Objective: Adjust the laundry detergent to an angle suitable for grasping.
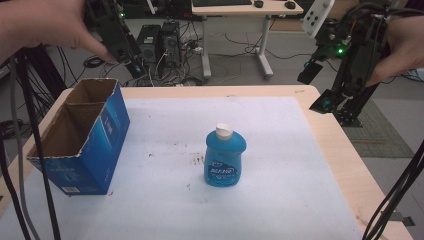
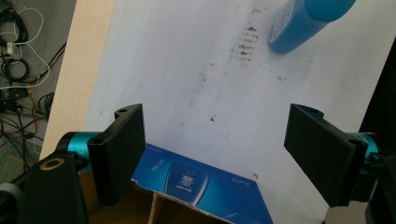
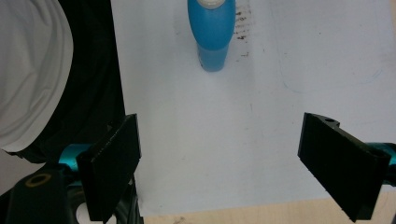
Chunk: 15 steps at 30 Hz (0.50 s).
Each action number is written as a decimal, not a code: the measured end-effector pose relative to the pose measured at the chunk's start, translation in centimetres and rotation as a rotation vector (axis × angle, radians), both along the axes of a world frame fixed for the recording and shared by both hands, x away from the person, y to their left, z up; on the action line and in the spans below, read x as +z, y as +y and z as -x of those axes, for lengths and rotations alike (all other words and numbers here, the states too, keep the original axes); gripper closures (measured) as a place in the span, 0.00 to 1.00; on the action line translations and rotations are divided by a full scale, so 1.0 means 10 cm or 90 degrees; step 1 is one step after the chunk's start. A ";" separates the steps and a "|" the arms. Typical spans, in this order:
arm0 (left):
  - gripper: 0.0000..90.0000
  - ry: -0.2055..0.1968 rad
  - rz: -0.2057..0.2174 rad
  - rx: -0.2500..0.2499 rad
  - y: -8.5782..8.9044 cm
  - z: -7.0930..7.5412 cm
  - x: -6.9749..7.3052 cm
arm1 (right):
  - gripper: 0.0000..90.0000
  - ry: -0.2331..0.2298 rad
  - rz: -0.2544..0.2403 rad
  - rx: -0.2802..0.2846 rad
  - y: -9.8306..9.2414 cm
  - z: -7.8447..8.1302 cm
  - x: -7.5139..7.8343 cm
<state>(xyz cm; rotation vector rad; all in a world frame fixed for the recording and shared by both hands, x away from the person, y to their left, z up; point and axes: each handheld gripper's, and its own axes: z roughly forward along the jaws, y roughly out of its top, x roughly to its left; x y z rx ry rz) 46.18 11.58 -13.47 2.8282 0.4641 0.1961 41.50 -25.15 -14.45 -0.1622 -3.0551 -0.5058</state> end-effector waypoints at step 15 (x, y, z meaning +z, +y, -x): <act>0.23 -0.001 -0.005 0.001 0.01 0.02 -0.01 | 0.14 -0.007 -0.008 -0.017 -0.02 -0.02 -0.02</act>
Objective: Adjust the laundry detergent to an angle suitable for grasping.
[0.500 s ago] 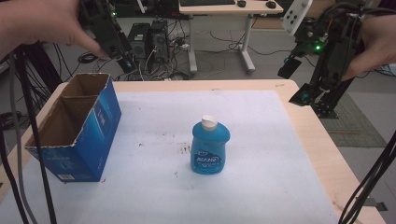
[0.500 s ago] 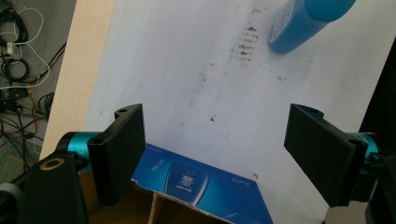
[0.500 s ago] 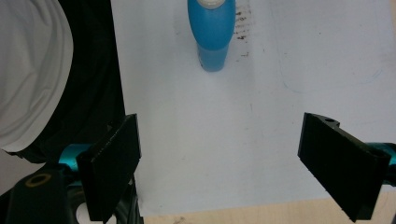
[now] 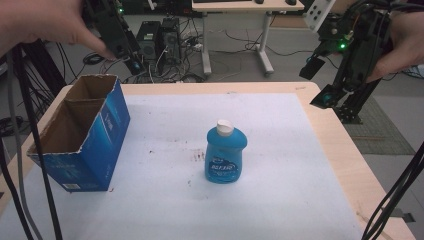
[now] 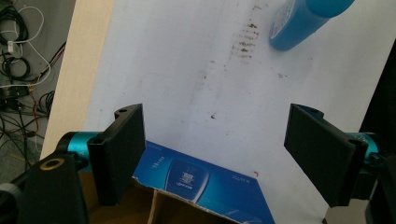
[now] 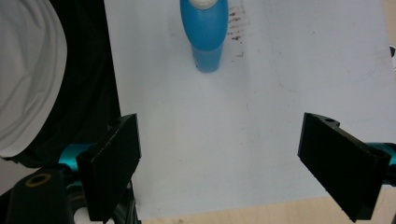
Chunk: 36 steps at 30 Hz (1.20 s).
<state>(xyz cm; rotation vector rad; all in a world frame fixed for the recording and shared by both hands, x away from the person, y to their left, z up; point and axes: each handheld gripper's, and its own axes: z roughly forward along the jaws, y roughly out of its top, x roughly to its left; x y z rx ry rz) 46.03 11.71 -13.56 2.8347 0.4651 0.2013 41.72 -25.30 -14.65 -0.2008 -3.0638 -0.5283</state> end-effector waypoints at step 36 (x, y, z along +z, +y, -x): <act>0.23 0.005 -0.008 -0.013 -0.06 0.02 -0.07 | 0.14 0.007 -0.009 -0.004 -0.02 -0.02 -0.07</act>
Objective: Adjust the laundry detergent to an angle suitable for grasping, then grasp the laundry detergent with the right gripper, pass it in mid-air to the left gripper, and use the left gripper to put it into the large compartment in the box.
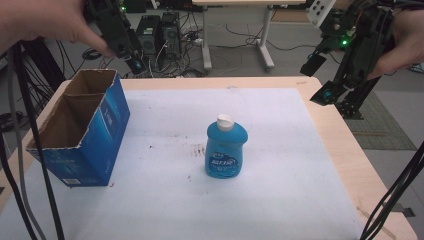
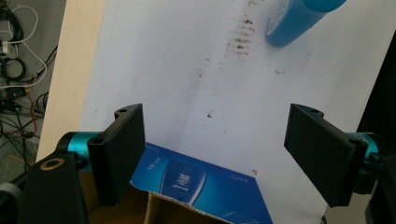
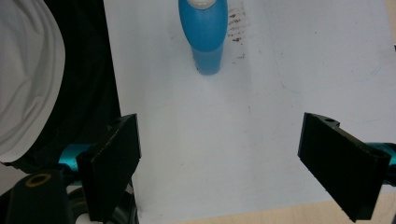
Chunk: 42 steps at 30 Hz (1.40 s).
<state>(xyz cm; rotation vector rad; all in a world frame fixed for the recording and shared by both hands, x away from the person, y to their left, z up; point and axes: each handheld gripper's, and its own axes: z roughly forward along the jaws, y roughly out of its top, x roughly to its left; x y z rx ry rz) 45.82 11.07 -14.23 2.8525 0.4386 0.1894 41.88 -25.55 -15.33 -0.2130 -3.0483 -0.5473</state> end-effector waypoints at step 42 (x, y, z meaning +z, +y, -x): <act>0.23 0.004 -0.007 -0.020 -0.05 0.01 -0.03 | 0.14 -0.012 -0.063 -0.027 -0.07 0.03 -0.21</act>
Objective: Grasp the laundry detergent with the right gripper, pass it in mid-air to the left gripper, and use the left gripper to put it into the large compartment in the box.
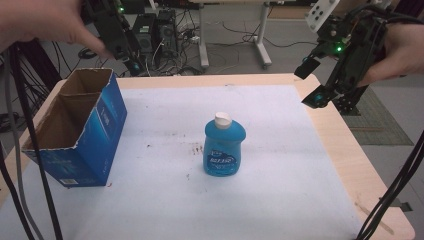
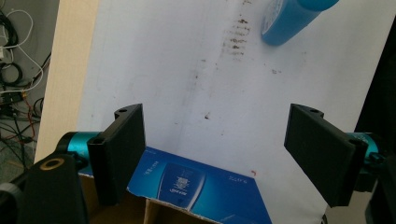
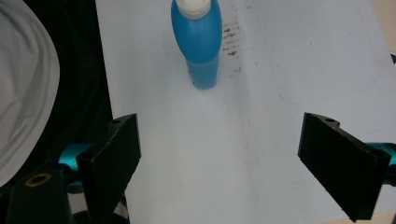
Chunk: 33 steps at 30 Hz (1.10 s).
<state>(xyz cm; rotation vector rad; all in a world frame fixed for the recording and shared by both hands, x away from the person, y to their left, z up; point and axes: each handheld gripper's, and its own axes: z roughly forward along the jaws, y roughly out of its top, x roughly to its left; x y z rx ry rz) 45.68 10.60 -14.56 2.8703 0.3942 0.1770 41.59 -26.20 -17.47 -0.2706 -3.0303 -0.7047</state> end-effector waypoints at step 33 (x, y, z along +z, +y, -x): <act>0.23 -0.003 0.004 0.006 0.02 0.05 0.02 | 0.14 0.033 -0.073 0.012 0.39 -0.08 -1.09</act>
